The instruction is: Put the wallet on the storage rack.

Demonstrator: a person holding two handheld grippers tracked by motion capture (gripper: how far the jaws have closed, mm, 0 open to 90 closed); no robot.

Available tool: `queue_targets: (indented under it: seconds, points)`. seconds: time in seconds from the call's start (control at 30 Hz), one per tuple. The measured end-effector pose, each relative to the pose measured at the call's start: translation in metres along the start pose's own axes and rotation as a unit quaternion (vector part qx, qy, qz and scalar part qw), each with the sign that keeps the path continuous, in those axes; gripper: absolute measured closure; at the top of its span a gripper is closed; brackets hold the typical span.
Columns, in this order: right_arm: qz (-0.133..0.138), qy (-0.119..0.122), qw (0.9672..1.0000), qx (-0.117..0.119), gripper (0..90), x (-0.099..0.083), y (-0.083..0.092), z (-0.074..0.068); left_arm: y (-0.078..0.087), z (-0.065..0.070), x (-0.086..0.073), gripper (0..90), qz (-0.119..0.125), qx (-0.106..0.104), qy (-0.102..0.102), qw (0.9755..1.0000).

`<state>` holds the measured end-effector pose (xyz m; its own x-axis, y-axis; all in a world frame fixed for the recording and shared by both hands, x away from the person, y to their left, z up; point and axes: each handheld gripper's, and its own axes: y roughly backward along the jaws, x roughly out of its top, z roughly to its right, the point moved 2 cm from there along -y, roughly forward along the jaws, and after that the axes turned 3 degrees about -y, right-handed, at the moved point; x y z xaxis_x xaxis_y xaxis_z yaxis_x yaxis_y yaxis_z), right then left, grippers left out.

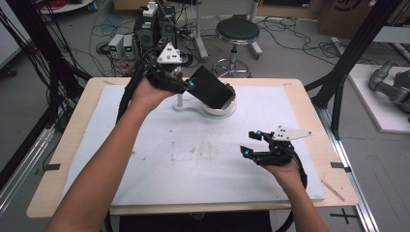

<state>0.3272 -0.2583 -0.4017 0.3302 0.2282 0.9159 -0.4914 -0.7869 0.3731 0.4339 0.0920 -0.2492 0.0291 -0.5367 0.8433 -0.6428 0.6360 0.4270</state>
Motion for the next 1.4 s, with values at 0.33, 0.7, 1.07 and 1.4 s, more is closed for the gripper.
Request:
queue_targets:
  seconds: [0.33, 0.7, 1.07, 1.4]
  points:
    - [0.003, -0.011, 0.9998, -0.017, 26.8, -0.001, 0.003, 0.006, 0.052, 0.010, -0.066, 24.2, 0.042, -0.031, 0.056, 0.9971]
    - [0.007, -0.021, 0.9992, -0.033, 22.1, 0.000, 0.002, 0.015, 0.082, 0.034, -0.133, 19.8, 0.062, -0.044, 0.108, 0.9912]
    - [0.013, -0.028, 0.9984, -0.048, 20.7, 0.000, 0.001, 0.025, 0.084, 0.051, -0.168, 18.3, 0.061, -0.064, 0.125, 0.9882]
    - [0.016, -0.026, 0.9976, -0.062, 20.7, -0.001, 0.006, 0.026, 0.080, 0.054, -0.177, 17.8, 0.075, -0.080, 0.130, 0.9855]
